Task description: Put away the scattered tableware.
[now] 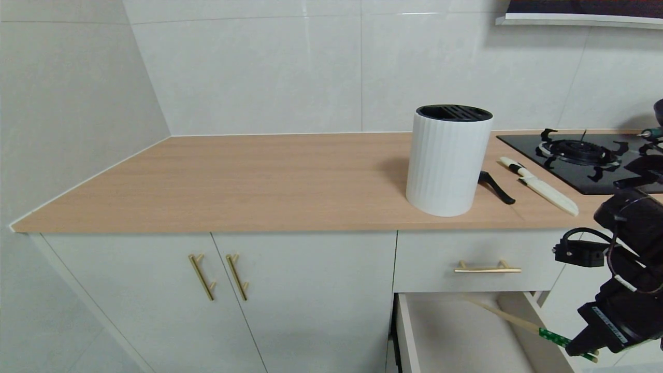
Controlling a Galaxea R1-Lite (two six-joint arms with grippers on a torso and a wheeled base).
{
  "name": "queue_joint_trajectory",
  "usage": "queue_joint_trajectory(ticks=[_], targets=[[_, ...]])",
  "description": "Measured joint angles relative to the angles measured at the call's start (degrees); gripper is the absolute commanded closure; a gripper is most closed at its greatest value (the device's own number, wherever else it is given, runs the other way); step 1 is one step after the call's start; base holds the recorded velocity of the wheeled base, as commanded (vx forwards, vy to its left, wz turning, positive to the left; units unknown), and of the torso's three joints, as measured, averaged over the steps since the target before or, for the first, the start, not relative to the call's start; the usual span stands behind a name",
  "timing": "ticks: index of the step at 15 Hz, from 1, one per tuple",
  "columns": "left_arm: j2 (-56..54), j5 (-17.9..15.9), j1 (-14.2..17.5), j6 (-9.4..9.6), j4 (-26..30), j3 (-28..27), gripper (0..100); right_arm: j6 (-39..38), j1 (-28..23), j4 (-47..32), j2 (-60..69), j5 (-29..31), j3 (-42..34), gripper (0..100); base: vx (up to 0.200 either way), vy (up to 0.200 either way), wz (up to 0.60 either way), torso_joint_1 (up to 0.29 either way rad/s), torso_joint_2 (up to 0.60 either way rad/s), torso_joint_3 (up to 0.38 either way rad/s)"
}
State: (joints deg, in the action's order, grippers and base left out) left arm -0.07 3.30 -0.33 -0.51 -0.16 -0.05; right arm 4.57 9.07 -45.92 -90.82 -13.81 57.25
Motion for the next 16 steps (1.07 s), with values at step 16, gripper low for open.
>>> queue_joint_trajectory(ticks=[16], targets=[[0.00,0.02,0.00,0.00,0.05,0.05,0,-0.04,0.22,5.58,-1.93,0.13,-3.23,100,0.000,0.000,0.00,-0.137,0.40,0.260]])
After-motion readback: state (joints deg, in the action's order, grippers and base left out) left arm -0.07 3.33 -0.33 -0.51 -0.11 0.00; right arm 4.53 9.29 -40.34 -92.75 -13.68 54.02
